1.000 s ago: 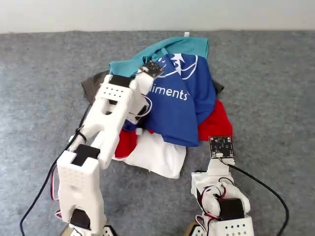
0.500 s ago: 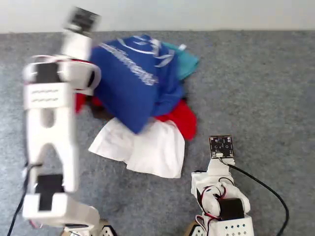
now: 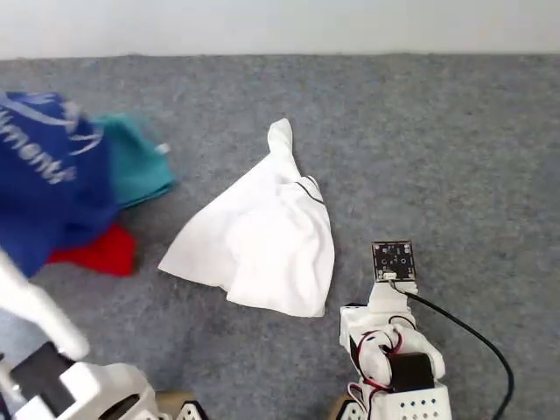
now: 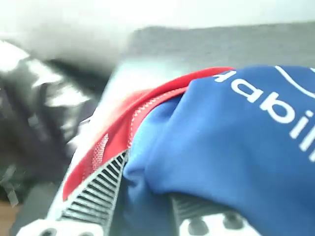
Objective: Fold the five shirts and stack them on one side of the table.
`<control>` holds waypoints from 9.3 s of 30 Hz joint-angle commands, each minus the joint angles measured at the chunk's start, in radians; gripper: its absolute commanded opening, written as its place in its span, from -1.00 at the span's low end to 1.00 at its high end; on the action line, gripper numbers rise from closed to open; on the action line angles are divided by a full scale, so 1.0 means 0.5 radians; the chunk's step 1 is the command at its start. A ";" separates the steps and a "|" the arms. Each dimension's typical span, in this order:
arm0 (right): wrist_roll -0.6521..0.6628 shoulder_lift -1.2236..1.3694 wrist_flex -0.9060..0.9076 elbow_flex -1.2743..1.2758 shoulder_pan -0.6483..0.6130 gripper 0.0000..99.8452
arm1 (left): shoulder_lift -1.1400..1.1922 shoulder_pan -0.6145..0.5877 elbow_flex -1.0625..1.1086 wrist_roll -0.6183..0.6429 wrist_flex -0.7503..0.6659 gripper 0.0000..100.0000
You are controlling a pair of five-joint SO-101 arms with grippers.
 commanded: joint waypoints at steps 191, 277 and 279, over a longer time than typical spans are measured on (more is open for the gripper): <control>1.157 4.657 0.996 -4.302 -1.045 -0.91 | -1.252 -0.224 1.247 0.132 1.224 -0.83; 1.212 2.822 0.993 -3.225 1.306 -0.98 | -0.899 1.439 2.030 0.117 0.212 -0.57; 1.212 2.791 0.962 -3.118 1.367 -0.98 | -0.730 1.439 1.953 0.117 0.190 -0.57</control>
